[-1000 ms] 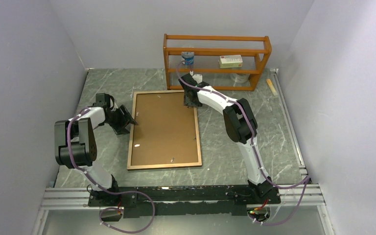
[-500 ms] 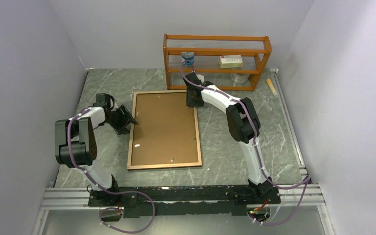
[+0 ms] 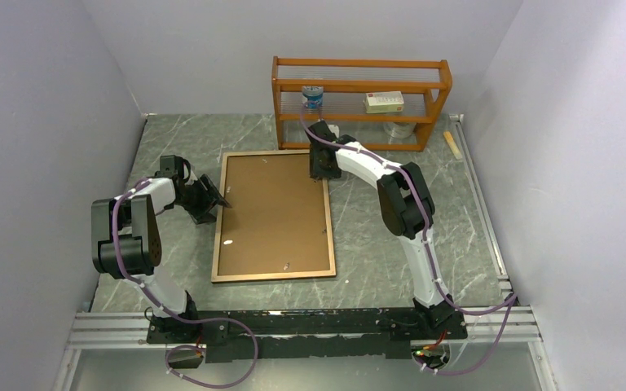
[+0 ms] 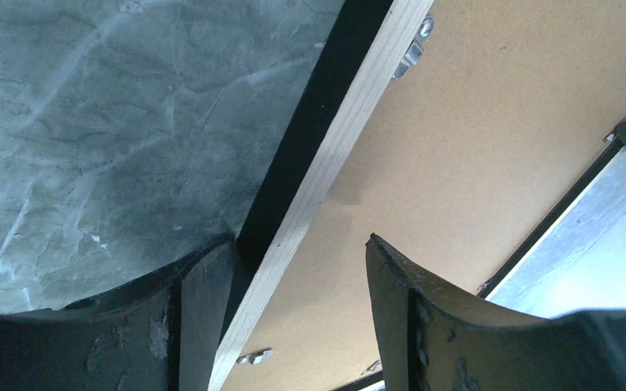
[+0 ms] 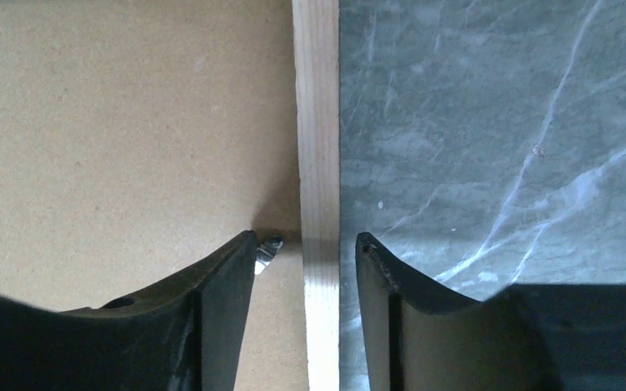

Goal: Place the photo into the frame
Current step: Install the photo frame at the center of the board.

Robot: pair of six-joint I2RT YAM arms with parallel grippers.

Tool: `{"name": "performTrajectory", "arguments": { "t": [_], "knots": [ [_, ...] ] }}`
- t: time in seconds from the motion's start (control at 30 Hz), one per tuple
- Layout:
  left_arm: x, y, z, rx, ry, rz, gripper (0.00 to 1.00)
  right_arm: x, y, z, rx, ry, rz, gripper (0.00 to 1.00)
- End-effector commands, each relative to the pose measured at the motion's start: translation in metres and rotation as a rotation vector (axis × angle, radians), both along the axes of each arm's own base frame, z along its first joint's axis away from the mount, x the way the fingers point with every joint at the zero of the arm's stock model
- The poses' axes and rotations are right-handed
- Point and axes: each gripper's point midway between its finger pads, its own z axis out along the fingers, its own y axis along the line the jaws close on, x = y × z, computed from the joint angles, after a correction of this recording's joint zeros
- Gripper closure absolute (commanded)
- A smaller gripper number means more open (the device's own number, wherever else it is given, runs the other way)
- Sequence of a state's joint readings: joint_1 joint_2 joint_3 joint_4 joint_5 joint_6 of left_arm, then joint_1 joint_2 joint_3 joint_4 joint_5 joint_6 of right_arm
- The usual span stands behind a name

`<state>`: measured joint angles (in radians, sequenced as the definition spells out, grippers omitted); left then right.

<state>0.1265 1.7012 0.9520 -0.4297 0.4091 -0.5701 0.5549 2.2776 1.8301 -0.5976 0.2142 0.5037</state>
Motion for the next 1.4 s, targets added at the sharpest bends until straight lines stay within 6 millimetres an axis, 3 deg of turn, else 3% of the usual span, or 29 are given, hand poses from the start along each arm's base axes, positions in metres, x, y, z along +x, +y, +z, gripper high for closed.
{"name": "performTrajectory", "arguments": {
  "t": [0.0,0.17,0.3,0.67,0.93,1.03,1.1,1.27,1.37],
  "knots": [
    [-0.003,0.0,-0.009,0.007,0.032,-0.002,0.34,-0.034,0.003,-0.005,-0.007,0.106,0.061,0.46],
    [-0.003,-0.001,-0.01,0.002,0.036,-0.002,0.34,-0.034,0.005,-0.008,0.015,0.103,0.039,0.4],
    [-0.004,-0.001,-0.011,0.004,0.04,-0.004,0.34,-0.035,0.003,-0.014,-0.004,0.114,0.041,0.41],
    [-0.004,-0.001,-0.012,0.0,0.044,-0.003,0.34,-0.041,-0.011,-0.016,-0.086,0.127,0.114,0.64],
    [-0.004,-0.001,-0.012,0.001,0.042,-0.004,0.34,-0.034,-0.013,-0.019,-0.11,0.1,0.093,0.77],
    [-0.004,0.0,-0.011,0.007,0.044,-0.003,0.34,-0.028,-0.007,-0.009,-0.076,0.077,0.09,0.82],
    [-0.003,0.0,-0.011,0.009,0.044,-0.003,0.34,-0.026,-0.005,0.002,-0.058,0.059,0.076,0.77],
    [-0.003,0.004,-0.006,0.03,0.037,0.002,0.33,-0.024,-0.005,0.042,-0.009,-0.004,0.034,0.48],
    [-0.004,0.005,-0.005,0.04,0.036,0.004,0.33,-0.027,-0.004,0.068,0.043,-0.052,0.029,0.42]
  ]
}}
